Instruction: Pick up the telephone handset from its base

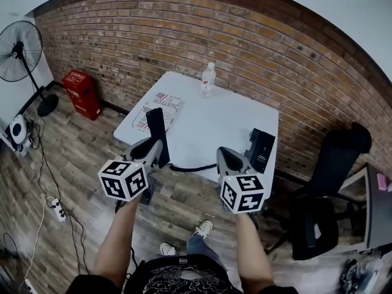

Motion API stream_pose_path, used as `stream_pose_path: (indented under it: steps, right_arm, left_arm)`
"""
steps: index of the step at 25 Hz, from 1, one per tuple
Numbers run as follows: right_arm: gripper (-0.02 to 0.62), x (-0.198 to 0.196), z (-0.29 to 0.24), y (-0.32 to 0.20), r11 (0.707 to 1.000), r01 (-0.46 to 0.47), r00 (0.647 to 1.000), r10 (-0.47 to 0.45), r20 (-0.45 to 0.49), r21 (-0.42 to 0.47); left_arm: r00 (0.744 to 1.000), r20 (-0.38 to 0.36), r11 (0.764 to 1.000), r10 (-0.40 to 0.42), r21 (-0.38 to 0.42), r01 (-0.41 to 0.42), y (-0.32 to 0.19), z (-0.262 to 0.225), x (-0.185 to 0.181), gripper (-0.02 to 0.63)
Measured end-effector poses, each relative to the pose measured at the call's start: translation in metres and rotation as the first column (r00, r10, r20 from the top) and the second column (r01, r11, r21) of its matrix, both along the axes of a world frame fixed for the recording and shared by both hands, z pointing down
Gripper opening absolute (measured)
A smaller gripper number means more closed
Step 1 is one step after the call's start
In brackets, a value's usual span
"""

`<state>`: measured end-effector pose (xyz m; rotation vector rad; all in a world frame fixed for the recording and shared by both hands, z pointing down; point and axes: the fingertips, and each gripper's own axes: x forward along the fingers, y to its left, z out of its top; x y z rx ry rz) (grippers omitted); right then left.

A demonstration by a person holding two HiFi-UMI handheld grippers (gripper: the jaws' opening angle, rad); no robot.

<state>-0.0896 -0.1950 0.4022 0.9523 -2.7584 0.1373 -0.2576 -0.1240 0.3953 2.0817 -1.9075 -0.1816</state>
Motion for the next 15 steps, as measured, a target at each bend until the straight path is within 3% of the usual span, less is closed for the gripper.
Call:
stream_pose_path:
  steps: [15]
  right_arm:
    - [-0.002,0.018,-0.001,-0.001,1.0,-0.019,1.0,0.019,0.006,0.006]
  left_arm:
    - [0.997,0.076,1.0,-0.001,-0.014,0.002,-0.008,0.004,0.018,0.072]
